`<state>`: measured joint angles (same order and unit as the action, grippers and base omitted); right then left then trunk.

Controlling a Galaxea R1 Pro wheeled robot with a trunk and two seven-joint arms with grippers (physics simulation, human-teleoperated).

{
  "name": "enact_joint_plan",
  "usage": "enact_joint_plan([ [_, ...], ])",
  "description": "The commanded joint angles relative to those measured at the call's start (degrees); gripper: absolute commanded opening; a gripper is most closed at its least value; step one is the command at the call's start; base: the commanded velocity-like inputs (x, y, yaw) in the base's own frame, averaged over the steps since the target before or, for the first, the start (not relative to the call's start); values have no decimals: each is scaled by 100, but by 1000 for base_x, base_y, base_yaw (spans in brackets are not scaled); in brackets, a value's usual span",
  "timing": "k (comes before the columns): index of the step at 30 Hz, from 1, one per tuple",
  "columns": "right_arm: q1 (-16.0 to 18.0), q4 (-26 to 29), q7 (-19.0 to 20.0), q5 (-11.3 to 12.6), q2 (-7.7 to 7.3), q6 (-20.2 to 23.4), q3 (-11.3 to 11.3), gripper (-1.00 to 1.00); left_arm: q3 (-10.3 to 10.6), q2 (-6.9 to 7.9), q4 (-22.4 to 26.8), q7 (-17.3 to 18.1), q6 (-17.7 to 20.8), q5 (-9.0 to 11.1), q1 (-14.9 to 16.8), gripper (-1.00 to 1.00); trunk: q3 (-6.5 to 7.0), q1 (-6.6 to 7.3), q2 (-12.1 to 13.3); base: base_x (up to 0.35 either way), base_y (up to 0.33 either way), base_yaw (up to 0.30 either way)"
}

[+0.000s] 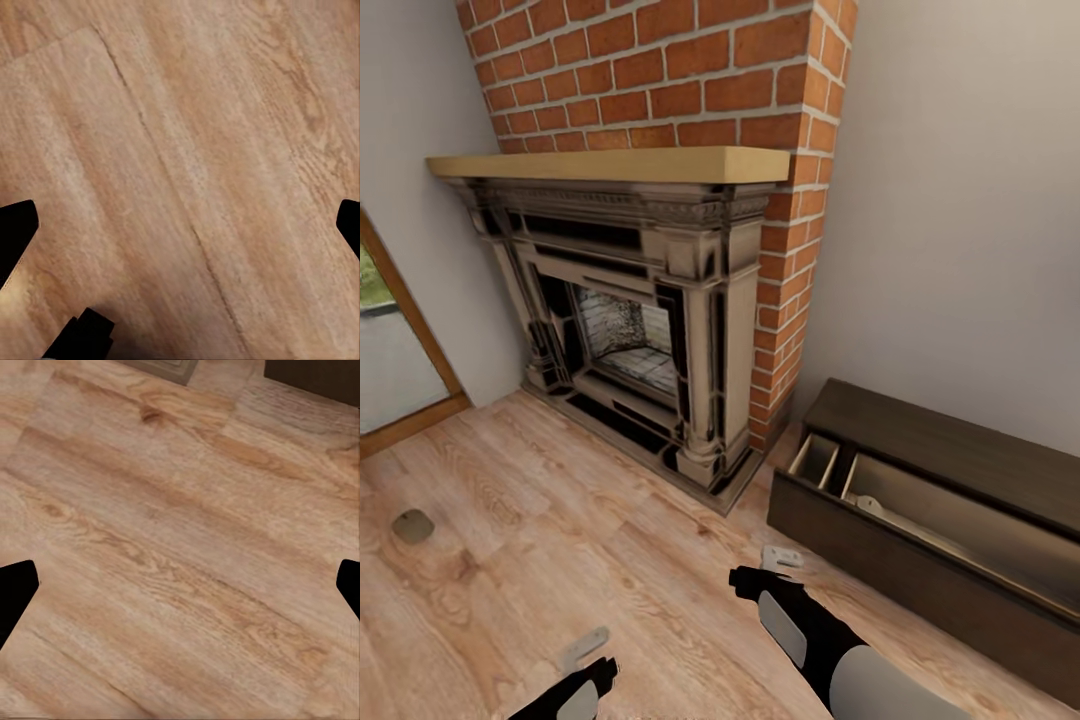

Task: Place each of the two pumpkins and all three candles from the living room inside a cabinet in the living room (use any cabinet), then make sure every cabinet is closed, and position the cauldron so it is next to a table in the living room.

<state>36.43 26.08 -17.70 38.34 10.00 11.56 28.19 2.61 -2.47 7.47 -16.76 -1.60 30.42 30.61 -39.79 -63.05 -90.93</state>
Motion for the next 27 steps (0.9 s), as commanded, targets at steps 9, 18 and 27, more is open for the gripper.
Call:
enact_joint_plan([
  [9, 4, -73, -47, 4, 0, 12, 20, 100, 29, -3, -3, 75, -60, 28, -4, 100, -31, 0, -3, 0, 88, 276],
  [18, 4, -87, -47, -88, 0, 5, 20, 100, 29, 18, 0, 272, -69, 16, -79, 100, -56, 0, -3, 0, 174, 276],
  [27, 4, -87, -49, -133, 0, 4, 20, 100, 29, 36, 0, 278, -68, 22, -97, 100, -82, 0, -3, 176, 223, 276],
])
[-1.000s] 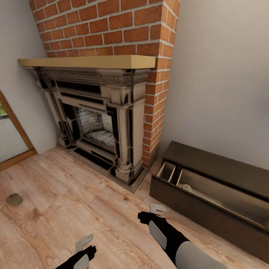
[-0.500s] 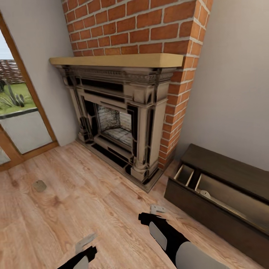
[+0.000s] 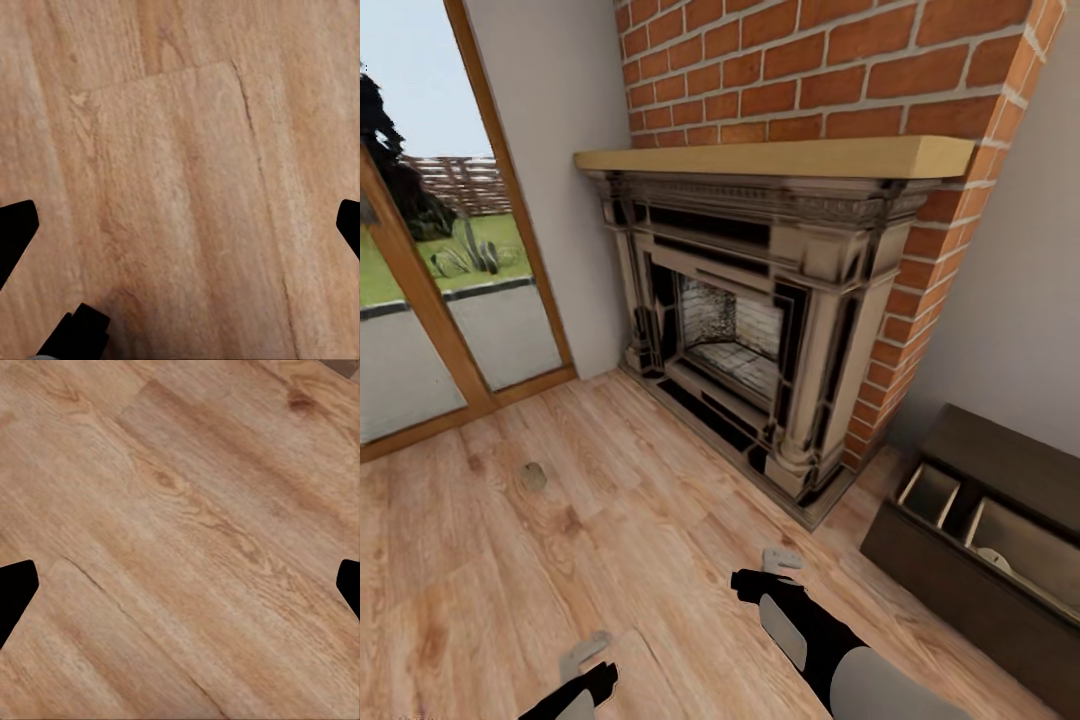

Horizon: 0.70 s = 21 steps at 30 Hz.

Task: Place each of the two pumpkins and all three candles from the living room inside a cabinet in the living room (use any cabinet), then make sure every cabinet is closed, and position the cauldron so it is next to a table in the living room.

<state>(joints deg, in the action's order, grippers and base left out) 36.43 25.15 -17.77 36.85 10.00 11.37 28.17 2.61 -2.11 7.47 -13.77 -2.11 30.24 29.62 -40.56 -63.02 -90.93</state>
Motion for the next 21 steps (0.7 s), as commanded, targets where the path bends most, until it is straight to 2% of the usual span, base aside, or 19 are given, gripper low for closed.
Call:
enact_joint_plan([
  [1, 5, 5, -43, 16, 0, 23, 22, 100, 29, 0, 0, -20, -18, 42, 2, 100, -8, -3, -2, 275, 182, 276],
  [15, 5, 2, -42, 15, 0, 23, 22, 100, 29, 0, 0, -20, -13, 43, 0, 100, -48, -3, -2, 277, 187, 276],
  [21, 5, 2, -36, 15, 0, 23, 22, 100, 29, 14, 0, -10, -9, 52, 0, 100, -65, -3, -2, 186, 239, 276],
])
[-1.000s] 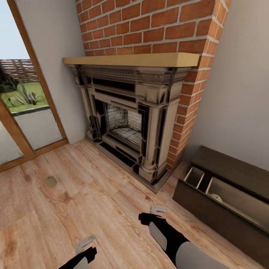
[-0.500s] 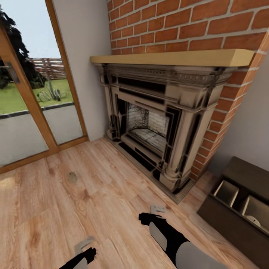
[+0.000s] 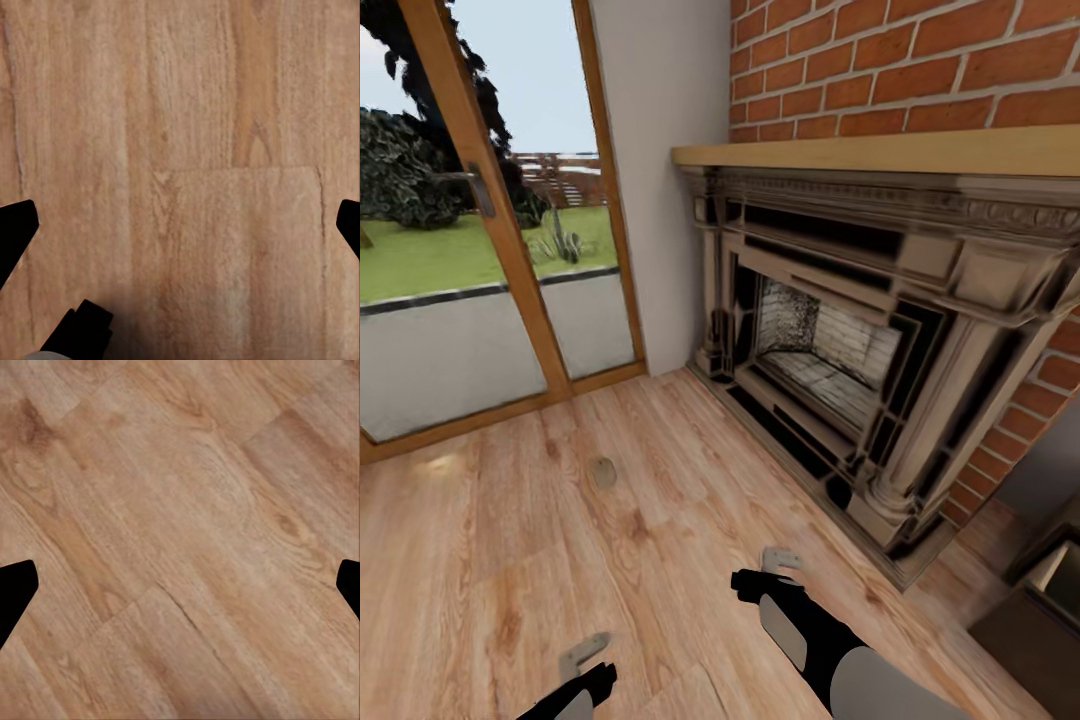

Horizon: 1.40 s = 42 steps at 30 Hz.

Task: Place each of the two pumpkins and all three candles from the living room inside a cabinet in the living room (use any cabinet), then make sure every cabinet is closed, and position the cauldron so it is next to a table in the living room.

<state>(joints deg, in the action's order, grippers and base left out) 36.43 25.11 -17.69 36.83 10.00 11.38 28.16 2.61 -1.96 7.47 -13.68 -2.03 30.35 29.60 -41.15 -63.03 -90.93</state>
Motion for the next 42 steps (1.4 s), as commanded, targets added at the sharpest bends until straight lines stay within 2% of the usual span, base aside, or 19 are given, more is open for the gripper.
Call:
enact_joint_plan([
  [1, 5, 6, -44, 18, 0, 22, 23, 100, 29, 4, 0, -16, -15, 41, 2, 100, -8, -1, -3, 119, 268, 276],
  [6, 5, 9, -42, 18, 0, 22, 23, 100, 36, 132, -5, 270, 28, 46, -6, 100, -22, -1, -3, 143, 271, 276],
  [9, 5, 11, -42, 18, 0, 22, 26, 100, 37, 159, -8, 416, 48, 49, -6, 100, -31, -1, -3, 201, 245, 276],
  [12, 5, 6, -26, 18, 0, 24, 24, 100, 32, 171, -8, 442, 52, 50, -8, 100, -40, -1, -3, 234, 199, 259],
  [15, 5, 5, 147, 18, 0, 23, 55, 100, 30, 177, -8, 454, 53, 50, -14, 100, -44, -1, -3, 247, 164, 118],
  [18, -1, -5, 338, 19, 0, -11, 306, 100, 29, 178, -8, 461, 53, 50, -15, 100, -45, -1, -3, 266, 164, 31],
  [20, -24, -120, 425, 25, 0, -250, 639, 100, 29, 179, -9, 463, 54, 50, -15, 100, -45, -1, -3, 273, 202, 6],
  [23, -29, -308, 451, 26, 0, -348, 779, 100, 29, 179, -9, 463, 54, 50, -15, 100, -45, -1, -3, 274, 216, 2],
  [32, -30, -366, 443, 11, 0, -384, 839, 100, 29, 179, -9, 463, 54, 50, -16, 100, -37, -1, -3, 268, 231, 15],
  [42, -30, -367, 417, 9, 0, -382, 842, 100, 29, 177, -9, 463, 54, 50, -22, 100, -21, -1, -3, 255, 250, 233],
])
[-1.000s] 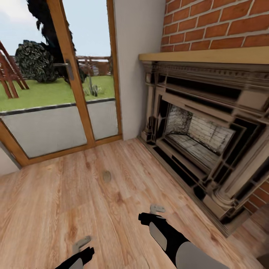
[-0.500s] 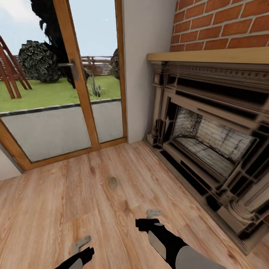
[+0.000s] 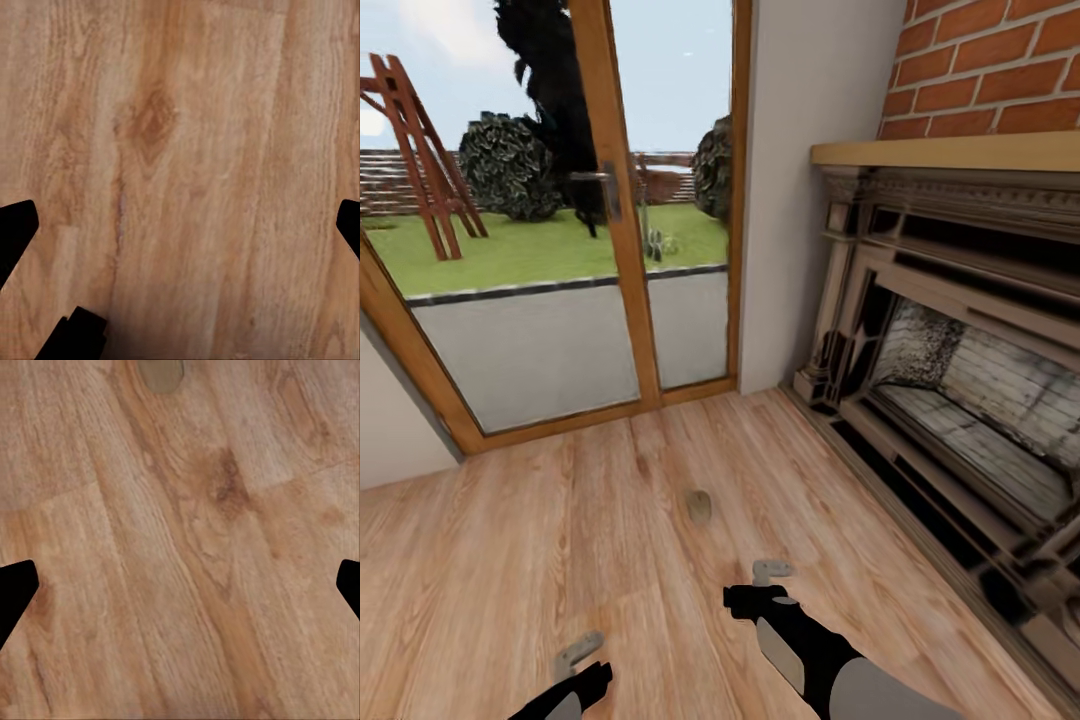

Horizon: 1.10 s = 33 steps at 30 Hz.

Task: Place each of the two pumpkins and all three candles from the living room inside a cabinet in the living room (use any cabinet), then make sure every cabinet is closed, and position the cauldron so it is next to a table in the living room.

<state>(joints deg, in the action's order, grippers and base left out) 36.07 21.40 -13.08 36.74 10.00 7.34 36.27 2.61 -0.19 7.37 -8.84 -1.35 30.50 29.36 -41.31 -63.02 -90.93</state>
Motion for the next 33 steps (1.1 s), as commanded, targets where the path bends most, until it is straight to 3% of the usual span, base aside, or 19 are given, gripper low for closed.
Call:
enact_joint_plan([
  [1, 6, 5, -45, 17, 0, 22, 30, 100, 31, -2, 1, -21, -14, 35, 4, 100, -5, -3, -2, 278, 222, 272],
  [7, 6, 5, -45, 17, 0, 24, 29, 100, 35, -7, 1, -21, -14, 35, 1, 100, -5, -3, -2, 291, 193, 261],
  [12, 6, 7, -30, 17, 0, 22, 29, 100, 36, -7, 1, -21, -14, 35, 1, 100, -5, -3, -2, 329, 36, 52],
  [19, 6, 29, -11, 24, 0, 22, 239, 100, 38, -7, 1, -21, -14, 30, 3, 100, -5, -3, -2, 336, 7, 2],
  [27, 6, 31, -14, 26, 0, 22, 266, 100, 38, -7, 1, -21, -14, 31, 3, 100, -4, -3, -2, 295, 138, 8],
  [33, 6, 26, -26, 31, 0, 22, 267, 100, 38, -10, 1, -21, -22, 27, 0, 100, 7, -3, -2, 300, 107, 204],
])
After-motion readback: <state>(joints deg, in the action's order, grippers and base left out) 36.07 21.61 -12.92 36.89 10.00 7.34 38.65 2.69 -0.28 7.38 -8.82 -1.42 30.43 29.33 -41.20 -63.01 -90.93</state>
